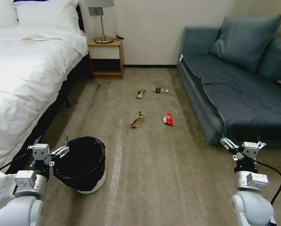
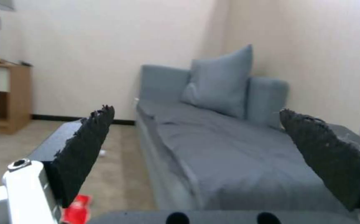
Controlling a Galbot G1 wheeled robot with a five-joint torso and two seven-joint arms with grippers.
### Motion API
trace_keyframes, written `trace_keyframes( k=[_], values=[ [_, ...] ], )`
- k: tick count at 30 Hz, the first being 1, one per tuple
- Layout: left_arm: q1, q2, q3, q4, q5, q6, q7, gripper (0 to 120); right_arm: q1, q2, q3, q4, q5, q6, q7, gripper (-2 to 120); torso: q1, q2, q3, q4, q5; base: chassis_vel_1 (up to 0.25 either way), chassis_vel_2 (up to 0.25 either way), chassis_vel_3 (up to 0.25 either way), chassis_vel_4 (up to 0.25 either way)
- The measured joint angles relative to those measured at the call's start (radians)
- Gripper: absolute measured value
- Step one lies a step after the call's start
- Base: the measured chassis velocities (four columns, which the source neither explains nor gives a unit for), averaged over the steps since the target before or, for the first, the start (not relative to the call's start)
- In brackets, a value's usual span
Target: Pick up the trash bin, then pick up the garbage on the floor and place it into the trash bin.
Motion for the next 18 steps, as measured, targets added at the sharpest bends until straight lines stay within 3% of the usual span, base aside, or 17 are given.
trace_keyframes(
  k=[4,8,11,18],
  values=[
    [0.0,-0.006,0.001,-0.008,0.002,0.005,-0.004,93,0.002,0.001,0.011,-0.01,-0.01,0.027,-0.007,100,0.0,0.0,0.0,0.0,0.0003,0.0,0.0,0.0,0.0],
    [0.002,-0.009,0.001,-0.011,0.008,0.012,-0.005,92,-0.025,-0.012,0.028,0.016,-0.006,0.05,-0.091,100,0.0,0.0,0.0,-0.0001,0.0001,0.0,0.0,0.0,0.0],
    [0.01,-0.002,0.01,-0.028,0.007,0.037,-0.015,91,-0.075,-0.033,0.016,0.082,0.006,-0.024,-0.11,100,0.0,0.0,0.0,0.0001,0.0,0.0,0.0,0.0,0.0],
    [0.013,-0.009,0.009,-0.012,0.038,0.018,-0.003,88,-0.095,-0.047,0.008,0.104,0.045,-0.076,-0.127,100,0.0,0.0,0.0,0.0001,0.0001,0.0,0.0,0.0,0.0]
  ],
)
